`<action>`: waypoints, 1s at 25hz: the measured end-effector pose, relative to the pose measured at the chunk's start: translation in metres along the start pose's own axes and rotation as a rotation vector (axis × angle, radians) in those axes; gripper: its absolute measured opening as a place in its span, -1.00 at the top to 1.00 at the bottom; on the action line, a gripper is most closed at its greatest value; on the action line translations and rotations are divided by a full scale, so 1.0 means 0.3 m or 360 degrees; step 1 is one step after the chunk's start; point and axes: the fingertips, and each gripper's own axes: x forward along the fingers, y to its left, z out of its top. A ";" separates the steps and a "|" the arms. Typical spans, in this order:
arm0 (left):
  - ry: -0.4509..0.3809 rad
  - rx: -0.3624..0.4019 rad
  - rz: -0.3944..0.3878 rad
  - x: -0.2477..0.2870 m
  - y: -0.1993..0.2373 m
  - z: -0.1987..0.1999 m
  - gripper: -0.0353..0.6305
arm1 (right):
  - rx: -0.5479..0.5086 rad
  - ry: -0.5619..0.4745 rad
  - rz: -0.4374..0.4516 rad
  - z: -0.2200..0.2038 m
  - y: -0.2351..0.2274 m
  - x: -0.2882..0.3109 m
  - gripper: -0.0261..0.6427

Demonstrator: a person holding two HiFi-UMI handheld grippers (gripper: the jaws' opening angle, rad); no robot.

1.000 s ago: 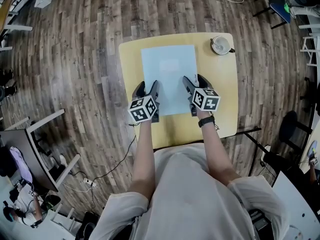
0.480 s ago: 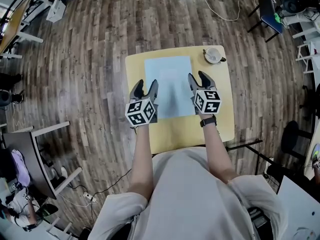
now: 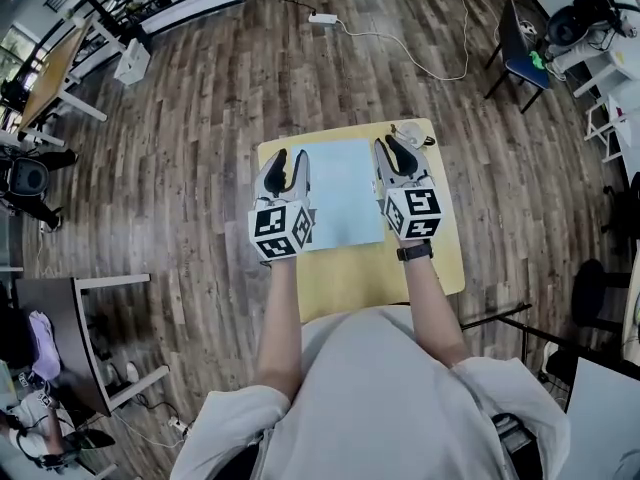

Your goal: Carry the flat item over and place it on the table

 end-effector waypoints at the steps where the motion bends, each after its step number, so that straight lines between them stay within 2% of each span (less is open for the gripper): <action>1: -0.0036 0.0026 -0.0004 -0.015 -0.016 0.032 0.46 | -0.0019 -0.0029 0.0007 0.037 0.017 -0.014 0.69; 6: -0.0214 0.0170 -0.0014 -0.062 -0.092 0.194 0.65 | -0.0079 -0.0163 0.0041 0.203 0.079 -0.069 0.75; 9: -0.0276 0.0168 -0.0025 -0.091 -0.133 0.258 0.77 | -0.0114 -0.0175 0.0045 0.251 0.095 -0.107 0.79; 10: -0.0281 0.0154 -0.0027 -0.099 -0.142 0.270 0.85 | -0.0126 -0.0177 0.0045 0.261 0.099 -0.118 0.79; 14: -0.0245 0.0106 -0.0037 -0.111 -0.156 0.283 0.87 | -0.0125 -0.0214 0.0046 0.299 0.108 -0.148 0.80; 25: -0.0276 0.0140 -0.0051 -0.160 -0.169 0.286 0.87 | -0.0171 -0.0244 0.0057 0.325 0.165 -0.189 0.80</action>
